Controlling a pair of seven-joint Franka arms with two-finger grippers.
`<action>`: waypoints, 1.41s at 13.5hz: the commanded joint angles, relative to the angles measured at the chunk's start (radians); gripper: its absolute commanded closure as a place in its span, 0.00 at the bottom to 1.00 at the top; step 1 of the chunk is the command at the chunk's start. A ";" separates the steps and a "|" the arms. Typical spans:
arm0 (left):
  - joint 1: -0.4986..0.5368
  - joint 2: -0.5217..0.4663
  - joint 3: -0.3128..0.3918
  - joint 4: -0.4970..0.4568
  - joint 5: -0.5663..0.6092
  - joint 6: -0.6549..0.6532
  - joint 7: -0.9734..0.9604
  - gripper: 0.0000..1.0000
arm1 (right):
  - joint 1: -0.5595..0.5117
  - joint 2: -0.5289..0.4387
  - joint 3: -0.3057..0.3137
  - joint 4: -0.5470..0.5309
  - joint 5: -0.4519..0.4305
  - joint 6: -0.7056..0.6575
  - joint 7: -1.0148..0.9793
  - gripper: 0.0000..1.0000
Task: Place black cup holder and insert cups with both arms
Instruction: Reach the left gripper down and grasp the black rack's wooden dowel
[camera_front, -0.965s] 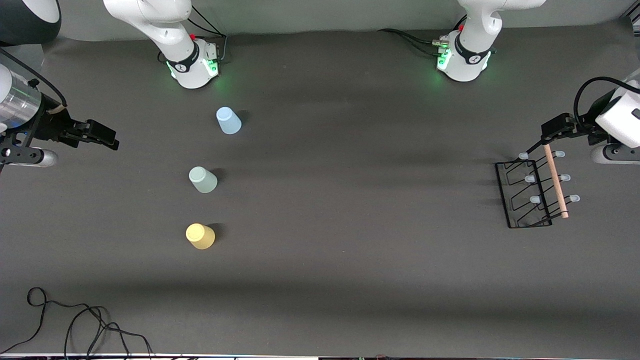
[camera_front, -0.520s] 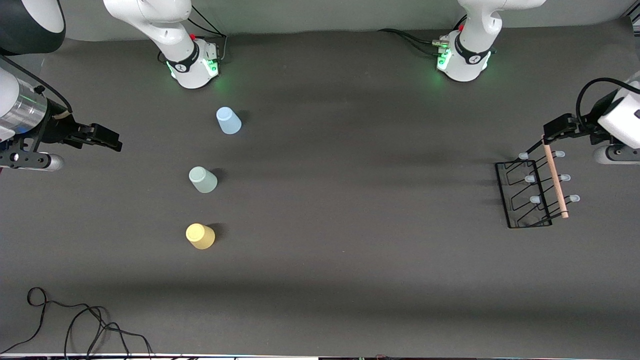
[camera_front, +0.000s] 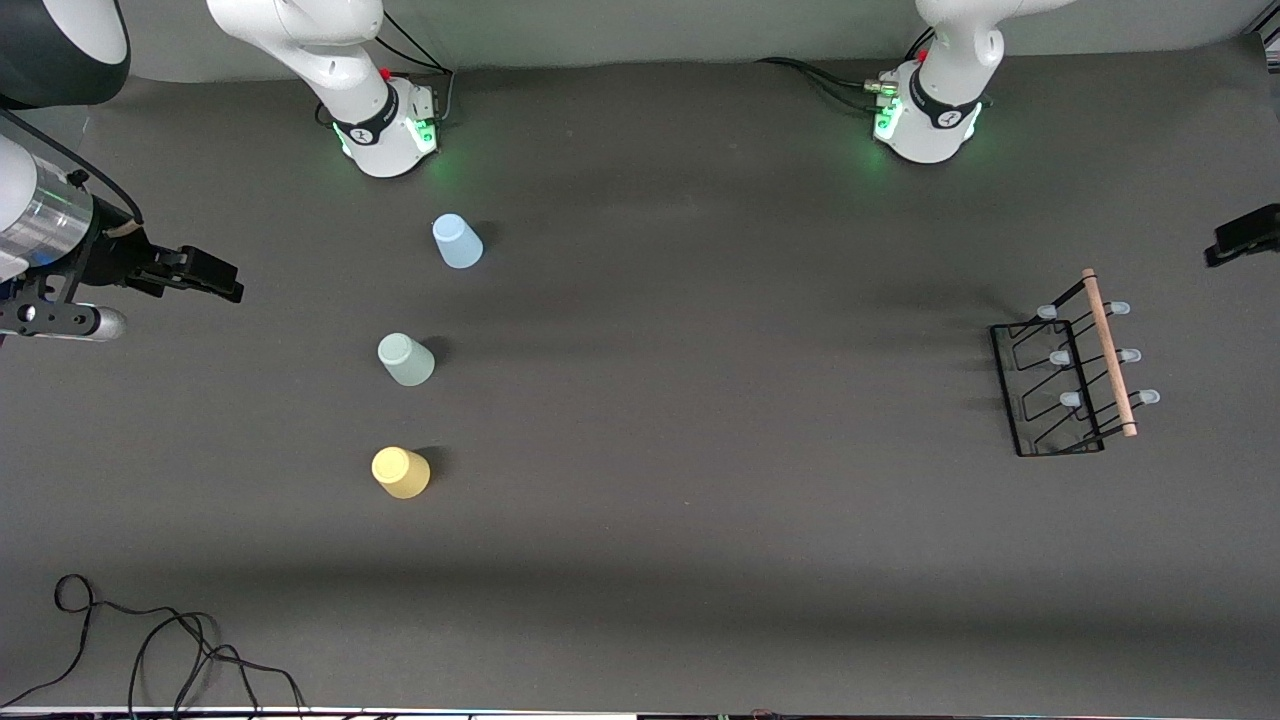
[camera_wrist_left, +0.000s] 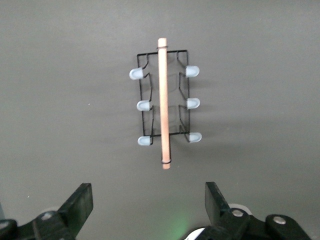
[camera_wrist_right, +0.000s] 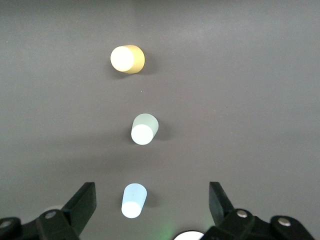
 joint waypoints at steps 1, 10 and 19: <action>-0.008 -0.070 -0.014 -0.109 0.016 0.057 0.008 0.00 | -0.012 -0.008 -0.003 0.010 -0.002 0.005 0.007 0.00; -0.005 0.037 -0.017 -0.505 0.002 0.651 -0.004 0.00 | -0.013 -0.001 -0.006 0.032 -0.002 0.007 0.008 0.00; -0.013 0.128 -0.017 -0.487 -0.007 0.726 -0.035 0.66 | -0.004 0.002 -0.010 0.040 -0.002 0.008 0.019 0.00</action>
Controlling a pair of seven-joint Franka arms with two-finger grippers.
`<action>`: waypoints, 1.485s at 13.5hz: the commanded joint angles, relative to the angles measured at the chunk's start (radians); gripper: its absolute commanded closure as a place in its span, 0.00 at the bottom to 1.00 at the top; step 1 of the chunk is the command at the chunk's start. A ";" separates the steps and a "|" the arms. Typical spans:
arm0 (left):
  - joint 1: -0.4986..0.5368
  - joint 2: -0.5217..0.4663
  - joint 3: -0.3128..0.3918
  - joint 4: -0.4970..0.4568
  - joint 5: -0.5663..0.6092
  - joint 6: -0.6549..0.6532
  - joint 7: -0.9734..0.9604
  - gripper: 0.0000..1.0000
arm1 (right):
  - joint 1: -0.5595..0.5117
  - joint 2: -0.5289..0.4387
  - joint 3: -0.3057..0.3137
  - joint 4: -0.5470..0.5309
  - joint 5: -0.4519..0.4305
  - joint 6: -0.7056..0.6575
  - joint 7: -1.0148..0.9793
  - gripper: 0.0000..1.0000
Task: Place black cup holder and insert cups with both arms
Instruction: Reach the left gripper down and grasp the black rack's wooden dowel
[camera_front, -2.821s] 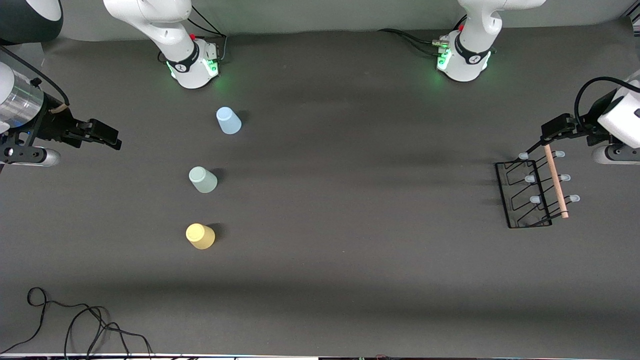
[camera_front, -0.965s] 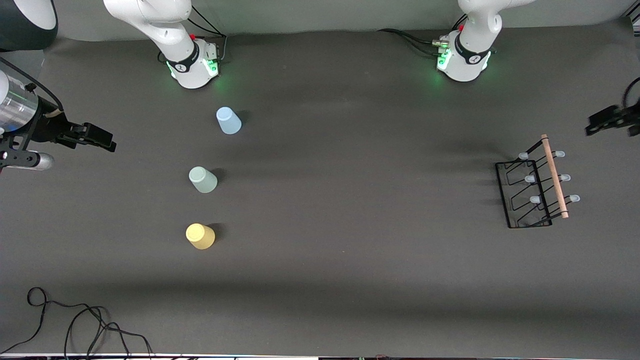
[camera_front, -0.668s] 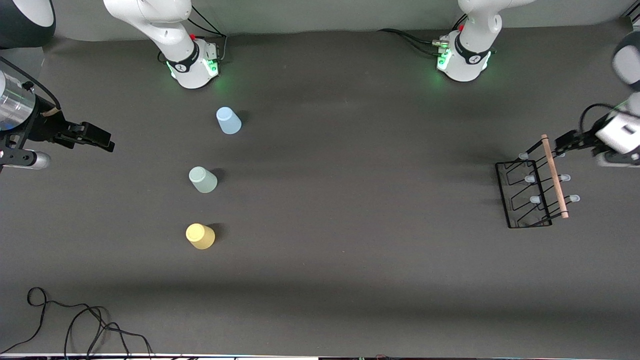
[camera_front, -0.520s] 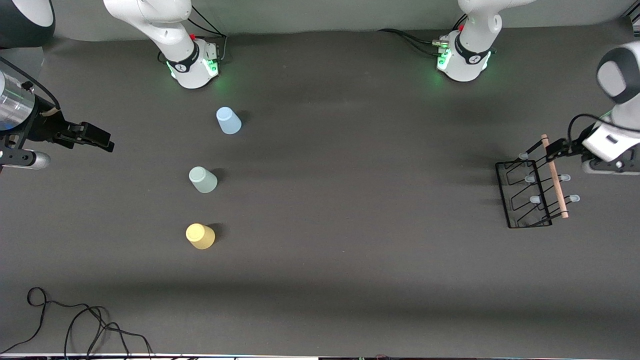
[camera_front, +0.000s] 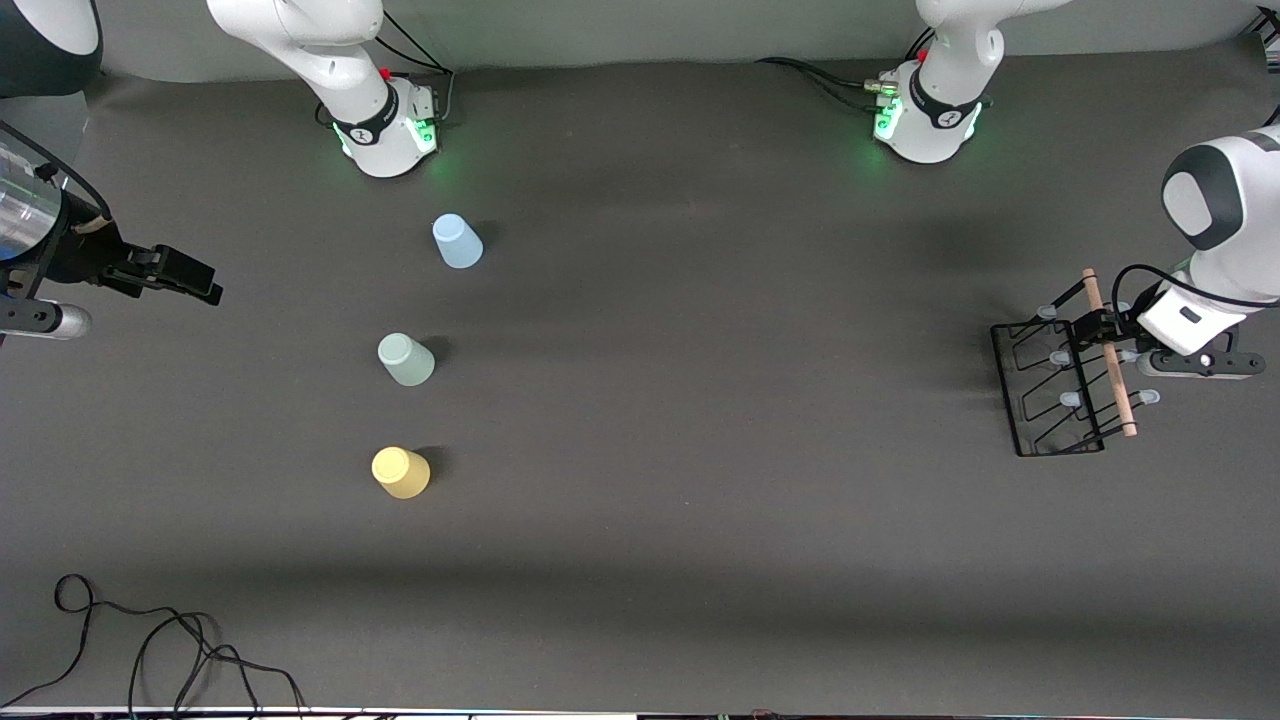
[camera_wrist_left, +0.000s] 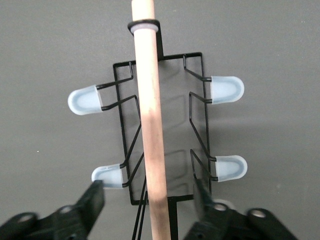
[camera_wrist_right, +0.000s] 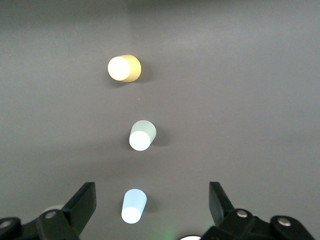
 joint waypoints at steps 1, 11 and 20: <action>-0.014 -0.013 0.001 0.019 -0.006 -0.023 -0.032 0.82 | 0.004 0.002 0.007 0.014 -0.002 0.006 0.019 0.00; -0.018 -0.014 -0.002 0.351 -0.004 -0.431 -0.013 1.00 | 0.013 0.022 0.019 0.034 -0.003 0.021 0.013 0.00; -0.213 -0.008 -0.027 0.568 -0.004 -0.622 -0.124 1.00 | 0.013 0.022 0.013 0.038 -0.002 0.022 0.010 0.00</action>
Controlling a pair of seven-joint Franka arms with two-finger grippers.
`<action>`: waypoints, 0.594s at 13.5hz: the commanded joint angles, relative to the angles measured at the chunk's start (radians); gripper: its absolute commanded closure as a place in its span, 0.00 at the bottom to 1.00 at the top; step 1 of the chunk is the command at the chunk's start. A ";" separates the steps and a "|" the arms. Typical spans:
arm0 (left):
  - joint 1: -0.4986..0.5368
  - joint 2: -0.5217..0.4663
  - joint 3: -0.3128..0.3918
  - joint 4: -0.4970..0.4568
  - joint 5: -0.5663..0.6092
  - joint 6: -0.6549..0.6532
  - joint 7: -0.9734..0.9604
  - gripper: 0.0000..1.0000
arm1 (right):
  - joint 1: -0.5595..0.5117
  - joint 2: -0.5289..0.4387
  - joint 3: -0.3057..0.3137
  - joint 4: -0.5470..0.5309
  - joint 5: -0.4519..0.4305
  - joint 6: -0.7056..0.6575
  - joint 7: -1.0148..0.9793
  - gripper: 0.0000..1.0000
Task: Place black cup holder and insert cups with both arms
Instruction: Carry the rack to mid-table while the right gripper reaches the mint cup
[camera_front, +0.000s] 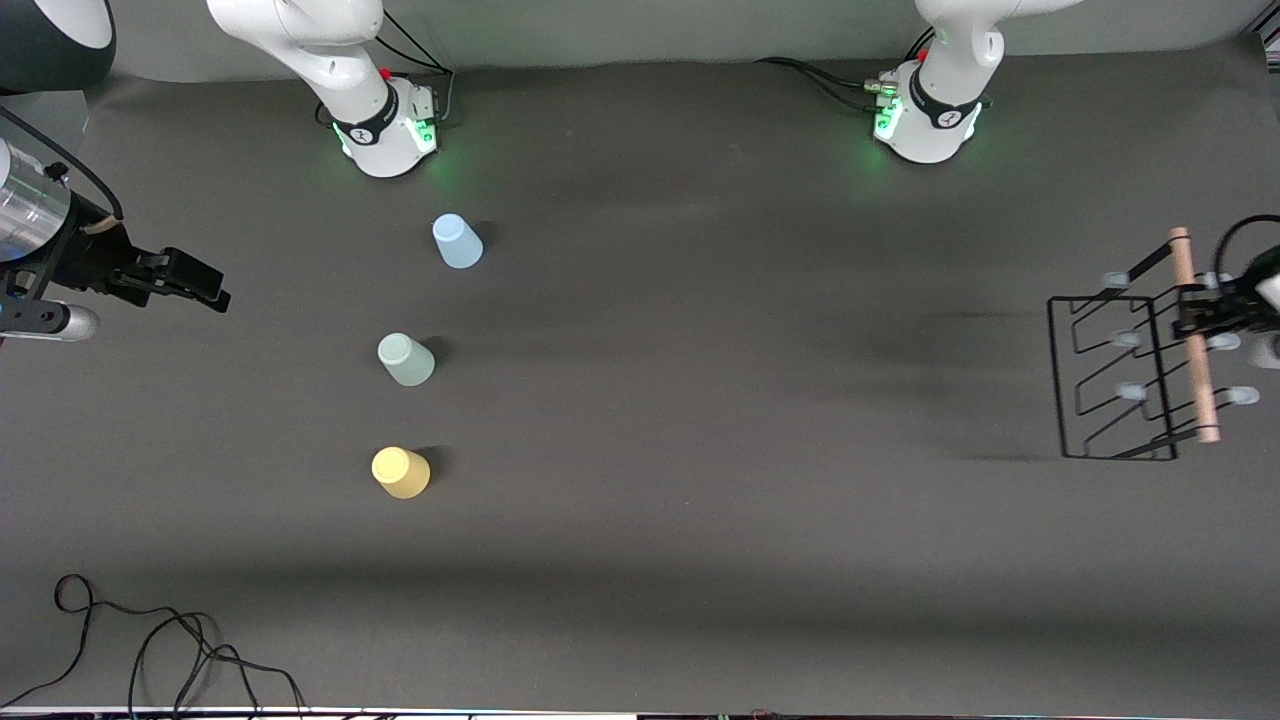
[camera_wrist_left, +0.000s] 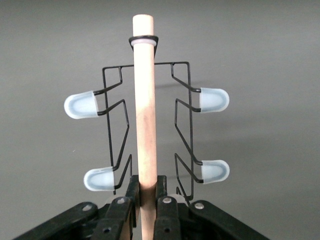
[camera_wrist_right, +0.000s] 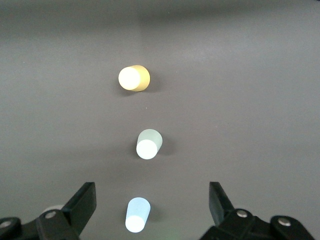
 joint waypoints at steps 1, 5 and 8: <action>-0.130 0.011 -0.009 0.046 -0.001 -0.041 -0.131 1.00 | 0.005 0.016 -0.010 0.020 -0.002 -0.016 0.008 0.00; -0.399 0.111 -0.022 0.127 -0.002 -0.035 -0.528 1.00 | 0.049 0.014 -0.004 -0.041 -0.002 0.013 0.007 0.00; -0.586 0.241 -0.036 0.277 -0.016 -0.026 -0.830 1.00 | 0.088 0.011 -0.004 -0.177 -0.017 0.139 0.007 0.00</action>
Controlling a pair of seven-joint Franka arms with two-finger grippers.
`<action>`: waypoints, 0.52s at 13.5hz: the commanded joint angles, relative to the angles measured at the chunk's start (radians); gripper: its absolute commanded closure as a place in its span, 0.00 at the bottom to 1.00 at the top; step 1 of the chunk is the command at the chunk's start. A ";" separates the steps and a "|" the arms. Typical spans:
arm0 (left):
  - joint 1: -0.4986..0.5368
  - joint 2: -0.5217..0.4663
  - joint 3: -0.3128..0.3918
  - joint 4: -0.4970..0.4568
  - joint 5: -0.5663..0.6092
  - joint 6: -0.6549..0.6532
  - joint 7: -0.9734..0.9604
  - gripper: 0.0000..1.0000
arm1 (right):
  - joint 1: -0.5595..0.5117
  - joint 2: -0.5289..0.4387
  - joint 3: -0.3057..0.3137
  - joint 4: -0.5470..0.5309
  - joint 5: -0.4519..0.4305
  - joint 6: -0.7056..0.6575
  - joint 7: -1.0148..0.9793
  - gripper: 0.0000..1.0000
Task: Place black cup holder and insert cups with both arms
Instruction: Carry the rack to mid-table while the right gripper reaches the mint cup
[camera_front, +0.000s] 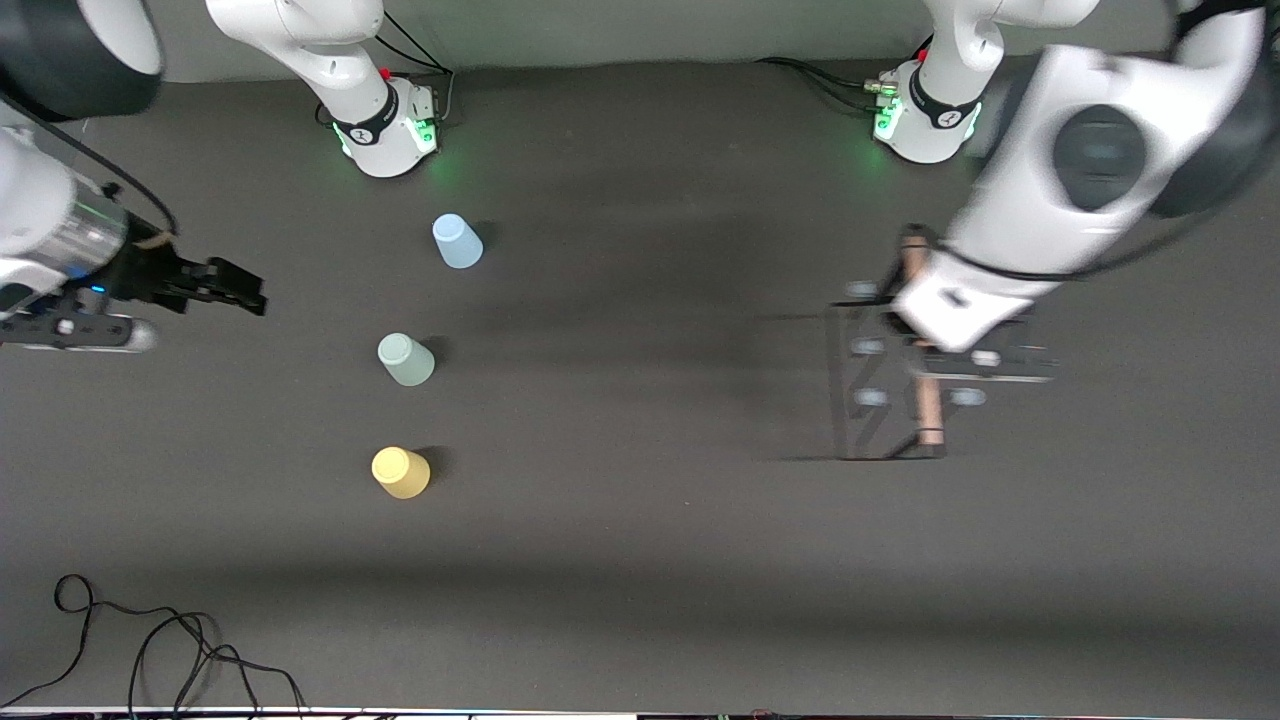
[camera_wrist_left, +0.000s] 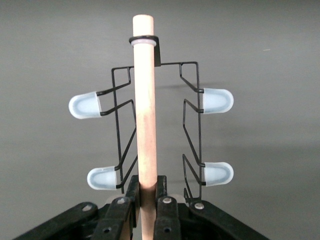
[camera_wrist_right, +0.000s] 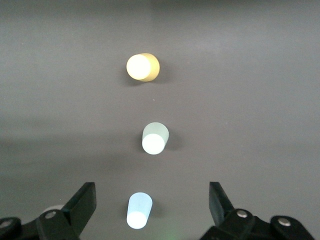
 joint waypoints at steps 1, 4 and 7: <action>-0.154 0.156 -0.001 0.206 -0.014 -0.024 -0.250 1.00 | 0.024 -0.023 -0.008 -0.179 -0.017 0.136 0.010 0.00; -0.295 0.318 -0.024 0.388 -0.007 -0.018 -0.441 1.00 | 0.031 -0.021 -0.006 -0.292 -0.005 0.173 0.020 0.00; -0.387 0.404 -0.024 0.470 -0.002 -0.015 -0.520 1.00 | 0.062 -0.027 -0.008 -0.427 -0.019 0.266 0.028 0.00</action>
